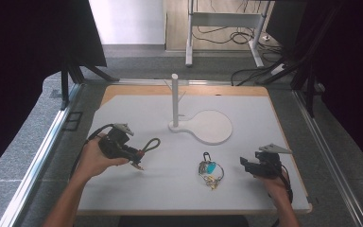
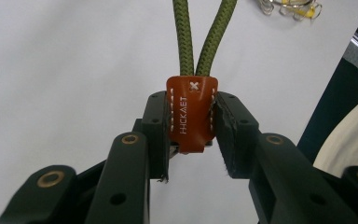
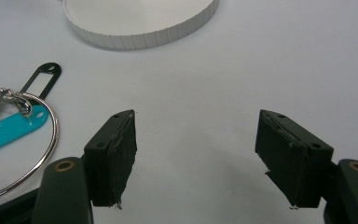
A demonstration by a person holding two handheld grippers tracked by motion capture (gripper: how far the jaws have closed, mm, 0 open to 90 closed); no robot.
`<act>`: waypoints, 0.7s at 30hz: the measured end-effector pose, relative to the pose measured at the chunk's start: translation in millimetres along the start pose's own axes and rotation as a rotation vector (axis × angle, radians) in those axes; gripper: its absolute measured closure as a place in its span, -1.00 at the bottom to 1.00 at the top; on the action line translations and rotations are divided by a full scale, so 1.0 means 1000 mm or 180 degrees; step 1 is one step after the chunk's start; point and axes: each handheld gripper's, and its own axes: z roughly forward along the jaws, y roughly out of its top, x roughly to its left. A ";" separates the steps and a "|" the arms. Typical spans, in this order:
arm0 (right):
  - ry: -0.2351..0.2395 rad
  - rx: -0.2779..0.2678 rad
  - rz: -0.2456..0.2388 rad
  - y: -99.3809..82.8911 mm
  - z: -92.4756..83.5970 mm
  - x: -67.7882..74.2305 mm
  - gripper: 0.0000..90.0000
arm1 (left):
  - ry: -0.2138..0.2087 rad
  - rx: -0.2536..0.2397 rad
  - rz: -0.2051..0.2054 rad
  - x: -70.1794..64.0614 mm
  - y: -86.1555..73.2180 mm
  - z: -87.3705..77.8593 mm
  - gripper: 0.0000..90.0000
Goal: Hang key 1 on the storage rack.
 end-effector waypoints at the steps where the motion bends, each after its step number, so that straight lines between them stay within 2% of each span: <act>1: 0.0000 0.0000 0.0000 0.000 0.000 0.000 -0.34 | 0.0002 -0.0006 0.0005 0.000 0.001 -0.001 0.49; 4: 0.0033 0.0013 0.0025 -0.001 0.001 -0.001 -0.34 | -0.0045 -0.0036 0.0017 0.002 0.006 -0.003 0.49; 10: 0.0085 0.0069 0.0038 -0.002 0.005 -0.002 -0.33 | -0.0016 -0.0058 0.0014 0.005 0.012 -0.007 0.49; 12: 0.0095 0.0057 0.0045 -0.002 0.005 -0.003 -0.32 | -0.0008 -0.0122 -0.0008 0.005 0.013 -0.009 0.49; 14: 0.0098 0.0044 0.0058 -0.002 0.004 -0.004 -0.31 | -0.0070 -0.0203 -0.0035 0.006 0.015 -0.012 0.49; 21: 0.0100 0.0015 0.0069 -0.001 0.001 -0.004 -0.31 | -0.0074 -0.0254 -0.0057 0.008 0.021 -0.020 0.49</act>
